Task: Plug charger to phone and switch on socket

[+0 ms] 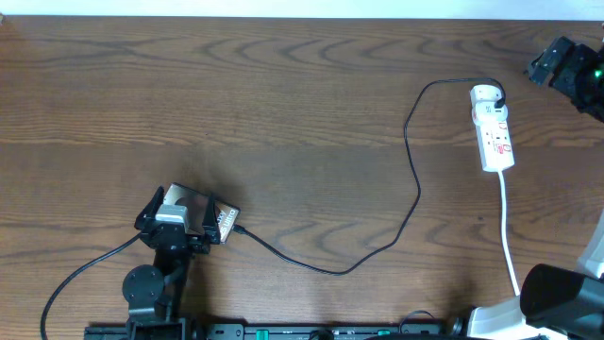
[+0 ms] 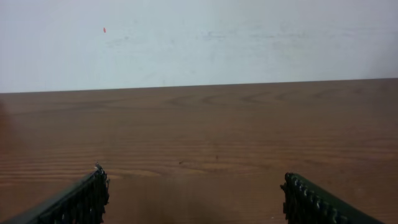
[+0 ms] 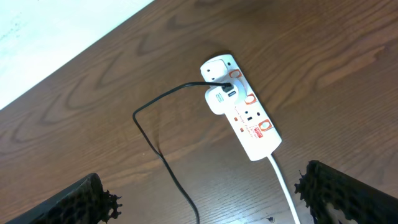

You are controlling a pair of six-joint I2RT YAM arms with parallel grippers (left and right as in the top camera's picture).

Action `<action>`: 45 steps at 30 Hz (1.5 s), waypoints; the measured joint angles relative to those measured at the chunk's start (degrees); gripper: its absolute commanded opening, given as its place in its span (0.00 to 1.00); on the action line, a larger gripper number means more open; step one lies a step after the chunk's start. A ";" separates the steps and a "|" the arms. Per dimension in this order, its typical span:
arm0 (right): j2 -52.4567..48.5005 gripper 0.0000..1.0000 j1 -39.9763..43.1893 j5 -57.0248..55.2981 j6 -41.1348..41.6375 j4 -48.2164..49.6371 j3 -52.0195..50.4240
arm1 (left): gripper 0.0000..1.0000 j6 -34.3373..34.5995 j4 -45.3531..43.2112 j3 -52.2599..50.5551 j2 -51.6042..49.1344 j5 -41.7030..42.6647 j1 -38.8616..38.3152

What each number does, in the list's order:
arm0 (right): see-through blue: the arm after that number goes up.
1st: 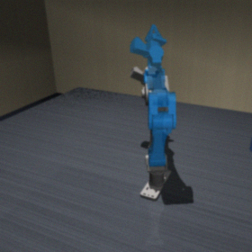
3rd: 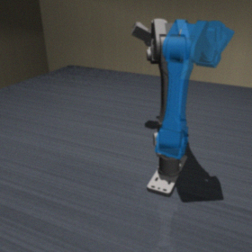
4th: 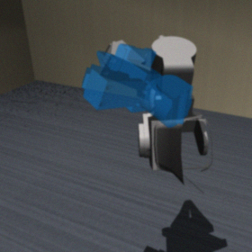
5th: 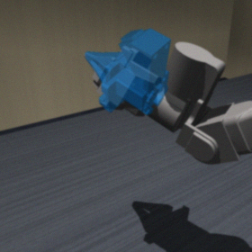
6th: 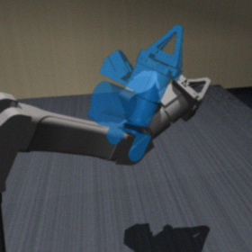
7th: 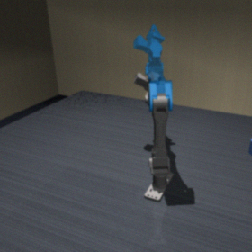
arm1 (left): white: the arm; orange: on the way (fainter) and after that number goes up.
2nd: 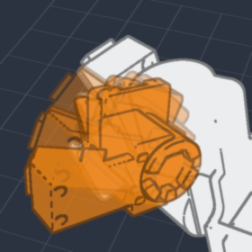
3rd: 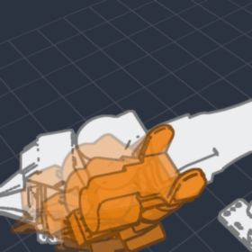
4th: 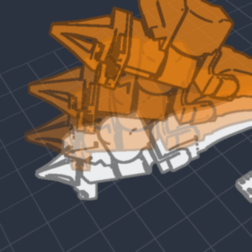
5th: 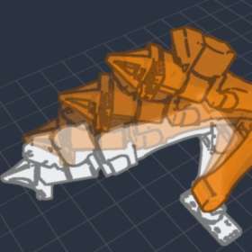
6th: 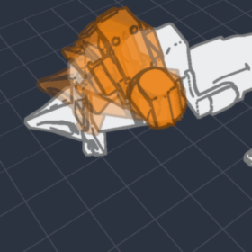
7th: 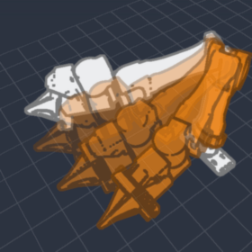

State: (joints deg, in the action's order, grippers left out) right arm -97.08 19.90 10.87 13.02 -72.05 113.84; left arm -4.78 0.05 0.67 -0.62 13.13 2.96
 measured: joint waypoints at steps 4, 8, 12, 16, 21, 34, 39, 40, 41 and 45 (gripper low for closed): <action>0.00 0.99 0.00 -0.02 0.00 0.00 0.00 | 0.87 0.00 0.00 0.00 0.00 0.00 0.00; 0.00 0.99 0.00 -0.02 -0.02 0.00 0.00 | 0.87 0.00 0.00 0.00 0.02 0.00 0.00; 0.00 0.99 0.00 -0.74 -0.17 0.04 0.00 | 0.87 0.00 0.00 0.00 0.02 0.00 0.00; 0.35 0.99 -0.07 -1.57 -0.22 3.34 -0.61 | 0.87 0.00 0.00 0.00 0.00 0.00 0.00; 8.76 0.99 -3.74 -2.40 -0.48 23.37 -15.34 | 0.87 0.00 0.04 0.02 0.00 0.02 0.00; 43.17 0.99 -21.42 -1.70 -12.74 89.53 -78.20 | 0.87 0.02 0.20 0.15 0.00 -0.13 0.00; 53.86 0.99 -21.51 -2.69 -13.99 95.82 -95.25 | 0.87 0.00 0.28 0.17 0.00 -0.17 0.00; 56.63 0.99 -21.49 -3.04 -14.14 96.08 -98.20 | 0.87 0.00 0.28 0.17 0.04 -0.17 0.00; 58.97 0.99 -21.49 -3.34 -14.19 96.35 -100.45 | 0.87 0.00 0.31 0.17 0.02 -0.17 0.00; 68.11 0.99 -21.49 -4.26 -14.40 96.65 -108.37 | 0.87 0.02 0.28 0.17 0.02 -0.17 0.00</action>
State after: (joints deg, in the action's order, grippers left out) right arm -28.97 -1.58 6.61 -1.39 24.60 5.48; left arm -4.75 0.34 0.84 -0.60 12.95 2.96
